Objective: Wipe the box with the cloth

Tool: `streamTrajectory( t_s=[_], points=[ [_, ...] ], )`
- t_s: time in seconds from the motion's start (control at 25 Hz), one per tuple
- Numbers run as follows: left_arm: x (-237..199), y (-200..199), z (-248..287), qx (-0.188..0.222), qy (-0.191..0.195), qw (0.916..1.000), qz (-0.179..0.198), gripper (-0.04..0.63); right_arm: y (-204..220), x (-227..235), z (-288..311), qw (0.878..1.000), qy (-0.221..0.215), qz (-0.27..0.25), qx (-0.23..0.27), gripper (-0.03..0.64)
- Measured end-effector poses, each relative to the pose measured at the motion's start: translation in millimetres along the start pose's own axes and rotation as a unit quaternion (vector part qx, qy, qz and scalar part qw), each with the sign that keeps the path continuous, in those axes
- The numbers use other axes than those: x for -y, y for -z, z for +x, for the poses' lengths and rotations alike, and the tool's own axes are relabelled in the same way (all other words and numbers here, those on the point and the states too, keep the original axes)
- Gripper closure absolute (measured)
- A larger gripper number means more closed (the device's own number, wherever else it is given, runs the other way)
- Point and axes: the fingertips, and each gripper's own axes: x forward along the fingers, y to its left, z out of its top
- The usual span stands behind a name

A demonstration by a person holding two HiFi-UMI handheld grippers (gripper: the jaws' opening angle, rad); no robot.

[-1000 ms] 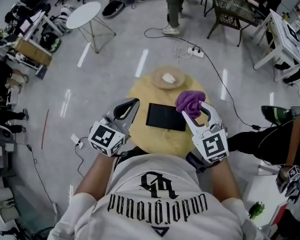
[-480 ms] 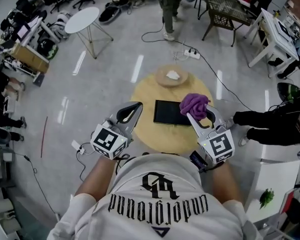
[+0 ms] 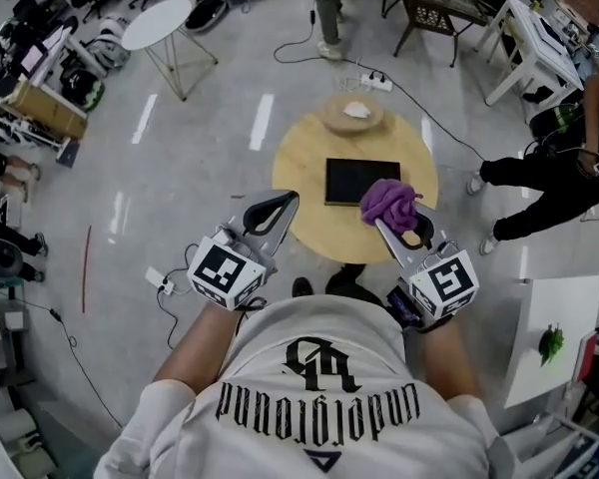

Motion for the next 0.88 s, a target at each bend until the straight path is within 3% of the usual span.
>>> streamTrajectory(
  t_s=[0.2, 0.6, 0.88],
  points=[
    [20.0, 4.8, -26.6, 0.007, 0.011, 0.9999, -0.003, 0.589, 1.8, -25.7, -23.5, 1.000, 0.005, 0.005, 0.003, 0.476],
    [51.6, 1.5, -46.3, 0.022, -0.007, 0.9996, -0.014, 0.589, 2.1, -44.5, -56.2, 1.000, -0.014, -0.008, 0.016, 0.477],
    [128.5, 16.1, -45.5, 0.017, -0.038, 0.9990, -0.017, 0.589, 36.2, -50.0, -137.6, 0.999, -0.020, -0.015, 0.025, 0.477]
  ],
)
